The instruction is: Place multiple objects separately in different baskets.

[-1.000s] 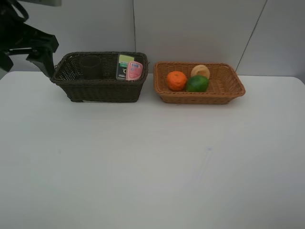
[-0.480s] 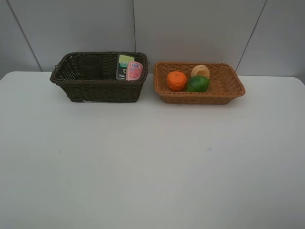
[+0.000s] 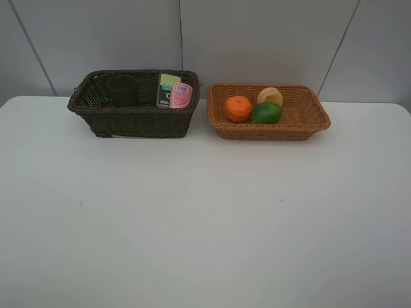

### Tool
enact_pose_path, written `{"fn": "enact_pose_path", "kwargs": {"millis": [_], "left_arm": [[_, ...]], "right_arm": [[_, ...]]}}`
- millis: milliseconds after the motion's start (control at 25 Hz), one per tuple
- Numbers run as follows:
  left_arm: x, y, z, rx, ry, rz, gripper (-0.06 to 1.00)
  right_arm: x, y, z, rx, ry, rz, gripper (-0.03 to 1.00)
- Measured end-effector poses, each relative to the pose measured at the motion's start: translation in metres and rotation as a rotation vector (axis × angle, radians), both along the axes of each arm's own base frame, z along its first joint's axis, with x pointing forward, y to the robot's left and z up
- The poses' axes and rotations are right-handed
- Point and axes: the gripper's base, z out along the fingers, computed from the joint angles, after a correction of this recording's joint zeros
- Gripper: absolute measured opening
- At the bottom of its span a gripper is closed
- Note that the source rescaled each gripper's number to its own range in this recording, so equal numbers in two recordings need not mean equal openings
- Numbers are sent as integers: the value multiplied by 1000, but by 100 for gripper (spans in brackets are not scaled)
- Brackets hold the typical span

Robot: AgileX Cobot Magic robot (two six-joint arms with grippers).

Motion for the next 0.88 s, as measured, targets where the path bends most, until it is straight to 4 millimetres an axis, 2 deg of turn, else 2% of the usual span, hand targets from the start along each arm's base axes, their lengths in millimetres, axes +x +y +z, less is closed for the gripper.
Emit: {"fn": "enact_pose_path", "kwargs": {"millis": [280, 880], "left_arm": [[-5, 1, -35, 1, 1, -10, 100], [-7, 0, -35, -18, -8, -3, 100]], "right_arm": [[0, 0, 0, 0, 0, 0, 97], [0, 0, 0, 0, 0, 0, 97]]}}
